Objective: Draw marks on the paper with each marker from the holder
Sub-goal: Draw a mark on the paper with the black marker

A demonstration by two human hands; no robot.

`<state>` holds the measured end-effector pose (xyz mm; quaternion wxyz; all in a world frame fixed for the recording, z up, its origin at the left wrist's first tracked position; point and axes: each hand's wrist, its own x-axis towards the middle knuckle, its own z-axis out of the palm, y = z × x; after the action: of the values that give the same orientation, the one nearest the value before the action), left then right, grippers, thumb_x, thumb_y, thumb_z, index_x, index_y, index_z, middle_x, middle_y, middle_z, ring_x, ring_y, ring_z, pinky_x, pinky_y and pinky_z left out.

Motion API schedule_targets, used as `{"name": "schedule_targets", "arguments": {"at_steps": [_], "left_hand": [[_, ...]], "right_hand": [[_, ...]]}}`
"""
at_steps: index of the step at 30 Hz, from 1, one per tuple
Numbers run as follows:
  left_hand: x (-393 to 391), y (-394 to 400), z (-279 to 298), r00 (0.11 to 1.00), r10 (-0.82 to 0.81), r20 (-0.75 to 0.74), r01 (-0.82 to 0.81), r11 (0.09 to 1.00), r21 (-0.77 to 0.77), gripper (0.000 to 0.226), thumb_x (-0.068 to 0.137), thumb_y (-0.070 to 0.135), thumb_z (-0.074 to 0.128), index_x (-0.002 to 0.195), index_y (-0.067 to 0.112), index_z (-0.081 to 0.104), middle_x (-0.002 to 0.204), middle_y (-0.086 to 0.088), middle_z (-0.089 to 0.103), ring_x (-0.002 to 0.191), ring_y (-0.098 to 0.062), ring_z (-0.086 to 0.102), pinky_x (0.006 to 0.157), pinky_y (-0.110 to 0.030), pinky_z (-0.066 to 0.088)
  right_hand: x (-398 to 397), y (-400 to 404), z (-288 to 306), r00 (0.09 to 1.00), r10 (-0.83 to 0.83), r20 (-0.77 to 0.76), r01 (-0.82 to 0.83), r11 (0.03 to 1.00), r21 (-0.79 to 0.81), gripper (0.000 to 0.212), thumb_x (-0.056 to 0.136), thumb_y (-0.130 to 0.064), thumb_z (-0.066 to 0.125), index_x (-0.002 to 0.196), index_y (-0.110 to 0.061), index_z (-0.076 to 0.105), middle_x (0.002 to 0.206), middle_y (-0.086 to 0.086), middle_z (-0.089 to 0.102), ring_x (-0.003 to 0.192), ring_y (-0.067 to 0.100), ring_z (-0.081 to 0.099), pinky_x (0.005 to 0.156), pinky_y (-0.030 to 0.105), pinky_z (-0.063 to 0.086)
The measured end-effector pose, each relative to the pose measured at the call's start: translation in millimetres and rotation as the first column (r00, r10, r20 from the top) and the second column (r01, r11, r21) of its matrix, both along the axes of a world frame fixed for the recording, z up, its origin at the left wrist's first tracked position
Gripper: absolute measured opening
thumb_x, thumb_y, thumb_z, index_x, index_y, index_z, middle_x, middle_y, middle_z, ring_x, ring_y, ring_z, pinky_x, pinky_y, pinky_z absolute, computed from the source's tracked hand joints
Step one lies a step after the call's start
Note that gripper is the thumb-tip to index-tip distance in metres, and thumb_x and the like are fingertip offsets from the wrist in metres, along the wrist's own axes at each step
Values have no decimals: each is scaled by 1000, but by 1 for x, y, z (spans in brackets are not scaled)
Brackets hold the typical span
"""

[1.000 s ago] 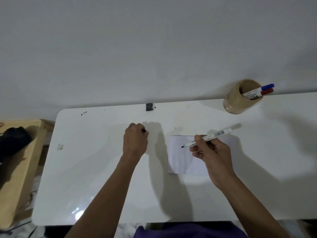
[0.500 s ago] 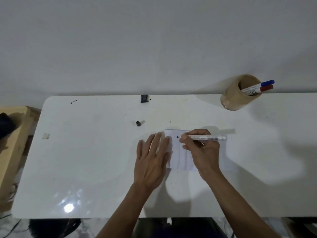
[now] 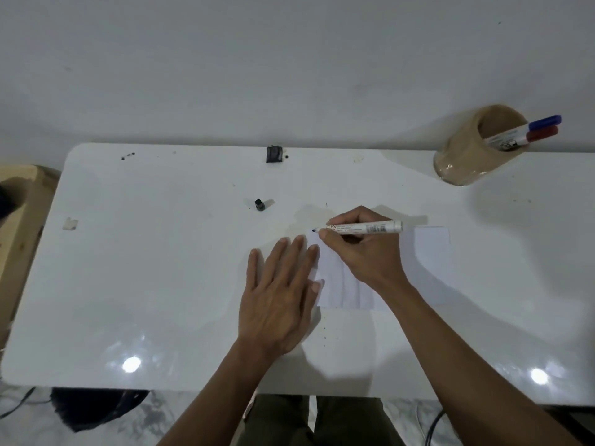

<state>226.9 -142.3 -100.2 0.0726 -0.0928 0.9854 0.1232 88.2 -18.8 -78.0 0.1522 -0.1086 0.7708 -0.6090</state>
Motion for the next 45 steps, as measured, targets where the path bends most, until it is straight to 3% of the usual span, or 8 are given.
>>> {"name": "schedule_targets", "arguments": {"at_steps": [7,18,26,41,45], "left_hand": [[1,-2,-1,1000,-2,-17,2,1000,-26,59,101,53,28,155,29,24,166,-1,19,155,-22,10,123,-56,14],[2,-2,-2,997,11,-73,-14,999,-34,57,100,51,36,152,28,34,163,-3,29,154,-23,17,120,-57,19],[2,-2,-3,995,10,-97,-14,999,-40,57,100,51,36,152,27,35,162,-4,30,154,-24,19,120,-58,20],[3,-1,-7,991,13,-132,-19,999,-42,57,100,51,36,152,27,35,162,-4,30,154,-24,19,120,-57,20],[3,-1,-8,988,19,-151,-25,999,-41,57,100,51,37,152,26,36,162,-4,31,153,-24,19,120,-57,20]], "right_hand": [[-4,-4,-9,1000,-8,-30,11,996,87,21,77,-13,88,73,-6,69,71,2,75,63,20,71,54,25,55],[-6,-5,-11,1000,-14,-1,14,993,114,22,78,-17,88,75,-7,69,74,6,76,69,27,76,61,43,62],[-7,-5,-8,1000,17,1,-17,990,138,25,77,-16,88,72,-4,67,71,3,74,62,21,69,54,21,51],[-6,-4,-7,1000,22,21,-25,989,143,26,75,-16,88,71,-3,66,69,3,74,63,26,69,55,37,54],[-7,-5,-7,1000,27,14,-29,990,139,27,75,-16,88,70,-3,66,69,4,74,63,25,69,54,35,53]]}}
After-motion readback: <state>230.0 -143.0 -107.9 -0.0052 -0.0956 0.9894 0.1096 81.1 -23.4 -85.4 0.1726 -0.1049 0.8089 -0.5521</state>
